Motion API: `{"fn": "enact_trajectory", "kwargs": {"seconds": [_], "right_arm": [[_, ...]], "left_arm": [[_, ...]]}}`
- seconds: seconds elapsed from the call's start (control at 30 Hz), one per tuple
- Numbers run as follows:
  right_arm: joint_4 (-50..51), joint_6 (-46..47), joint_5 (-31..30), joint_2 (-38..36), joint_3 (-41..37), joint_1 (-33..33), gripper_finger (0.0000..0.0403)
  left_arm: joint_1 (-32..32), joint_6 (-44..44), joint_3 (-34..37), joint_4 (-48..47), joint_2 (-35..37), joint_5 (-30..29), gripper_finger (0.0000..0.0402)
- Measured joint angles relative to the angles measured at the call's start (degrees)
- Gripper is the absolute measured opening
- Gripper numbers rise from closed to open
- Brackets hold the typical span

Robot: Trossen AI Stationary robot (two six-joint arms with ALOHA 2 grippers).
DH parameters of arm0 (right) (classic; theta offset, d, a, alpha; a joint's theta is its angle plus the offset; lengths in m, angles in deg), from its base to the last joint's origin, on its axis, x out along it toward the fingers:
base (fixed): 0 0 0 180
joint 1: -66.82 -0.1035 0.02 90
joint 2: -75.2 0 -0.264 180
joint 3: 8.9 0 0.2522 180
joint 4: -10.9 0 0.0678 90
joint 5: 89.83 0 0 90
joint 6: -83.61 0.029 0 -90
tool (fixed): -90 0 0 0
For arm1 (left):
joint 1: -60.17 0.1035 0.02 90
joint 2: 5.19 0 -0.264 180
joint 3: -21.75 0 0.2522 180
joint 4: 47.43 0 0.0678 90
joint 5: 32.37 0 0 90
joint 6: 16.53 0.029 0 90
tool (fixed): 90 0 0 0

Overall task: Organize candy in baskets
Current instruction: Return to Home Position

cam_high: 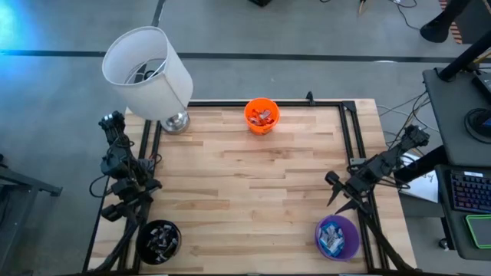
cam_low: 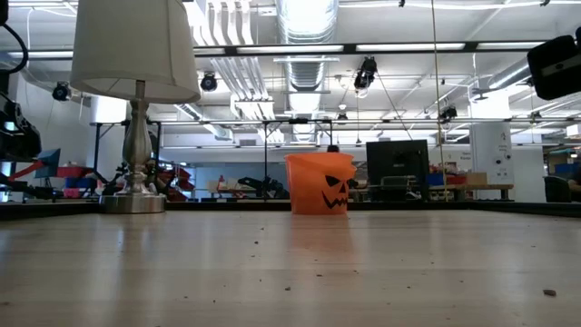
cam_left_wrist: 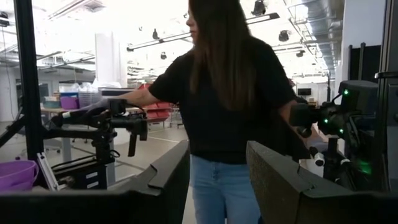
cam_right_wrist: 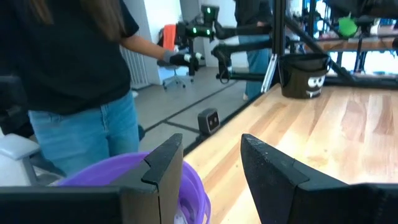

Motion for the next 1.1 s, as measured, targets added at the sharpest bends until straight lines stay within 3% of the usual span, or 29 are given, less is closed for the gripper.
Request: {"fn": "enact_trajectory", "kwargs": {"seconds": [0.13, 1.1], "right_arm": [[-0.21, 0.01, -0.02, -3.80, -0.02, 0.00, 0.0153], [-1.27, -0.02, 0.02, -2.66, -0.04, 0.00, 0.0153]], "left_arm": [[0.00, -0.40, -0.02, 0.00, 0.00, 0.00, 0.0141], [0.00, -0.63, -0.07, 0.00, -0.11, 0.07, 0.0141]]}}
